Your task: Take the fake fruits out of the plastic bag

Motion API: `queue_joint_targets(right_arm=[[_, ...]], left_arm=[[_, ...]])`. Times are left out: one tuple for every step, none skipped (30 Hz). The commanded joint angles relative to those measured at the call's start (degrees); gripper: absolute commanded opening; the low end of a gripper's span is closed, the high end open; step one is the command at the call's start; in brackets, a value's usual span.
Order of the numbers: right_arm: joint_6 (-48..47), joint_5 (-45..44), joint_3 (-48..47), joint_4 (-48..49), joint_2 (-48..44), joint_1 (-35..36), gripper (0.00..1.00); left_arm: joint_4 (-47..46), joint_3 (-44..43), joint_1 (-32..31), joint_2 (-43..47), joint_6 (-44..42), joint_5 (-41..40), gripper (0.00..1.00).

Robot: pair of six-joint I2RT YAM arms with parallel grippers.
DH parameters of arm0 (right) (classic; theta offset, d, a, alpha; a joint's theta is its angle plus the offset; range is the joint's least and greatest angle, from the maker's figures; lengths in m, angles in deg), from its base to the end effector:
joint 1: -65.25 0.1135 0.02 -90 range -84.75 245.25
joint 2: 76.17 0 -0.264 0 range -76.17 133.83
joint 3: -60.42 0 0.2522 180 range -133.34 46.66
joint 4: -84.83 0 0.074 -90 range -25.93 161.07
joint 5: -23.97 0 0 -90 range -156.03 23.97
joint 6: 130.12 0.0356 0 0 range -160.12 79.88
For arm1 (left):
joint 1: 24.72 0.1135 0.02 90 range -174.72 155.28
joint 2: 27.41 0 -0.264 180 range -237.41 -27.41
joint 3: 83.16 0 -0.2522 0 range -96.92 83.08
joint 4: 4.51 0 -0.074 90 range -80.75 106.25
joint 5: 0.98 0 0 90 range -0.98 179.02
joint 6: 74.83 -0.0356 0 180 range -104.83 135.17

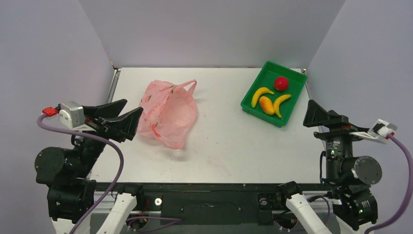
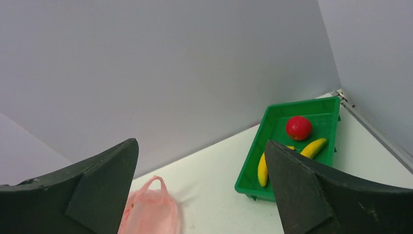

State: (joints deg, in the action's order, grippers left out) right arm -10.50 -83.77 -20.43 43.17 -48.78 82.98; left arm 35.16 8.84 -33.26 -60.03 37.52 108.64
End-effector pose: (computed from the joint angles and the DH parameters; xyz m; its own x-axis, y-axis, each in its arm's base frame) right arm 0.0427 0.0023 0.4596 0.1664 0.5474 -0.8202 -0.1015 0.8368 0.5380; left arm 0.0422 -0.0184 0.4925 0.0729 -0.3731 -0.9249 0.5268 0.8018 -0.2820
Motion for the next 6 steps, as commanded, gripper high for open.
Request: queue_joint_targets(right_arm=[[-0.2,-4.8,1.3,-1.1,-3.3,0.3,0.98],[-0.3,-5.4,1.4,-1.0,-3.7,0.2,0.98],[-0.9,-5.2,1.4,-1.0,-3.8,0.3,0.98],[-1.0,-5.4,1.1,-1.6,-3.5,0.2,0.98],[-0.9,-5.8,0.9,-2.2,-3.4,0.2,0.98],[-1.3,-5.5,1.1,-2.0,-3.6,0.2,0.98]], left_arm=[[0.2,-3.1,-0.2,0.5,1.6,-2.2,0.62],[0.2,-3.2,-0.1,0.5,1.6,-2.4,0.62],[0.3,-3.3,-0.1,0.6,1.6,-2.6,0.63],[0.5,-3.3,-0.1,0.5,1.6,-2.7,0.63],[0.6,-3.4,-0.1,0.5,1.8,-2.6,0.63],[0.7,-3.3,-0.1,0.5,1.9,-2.6,0.63]])
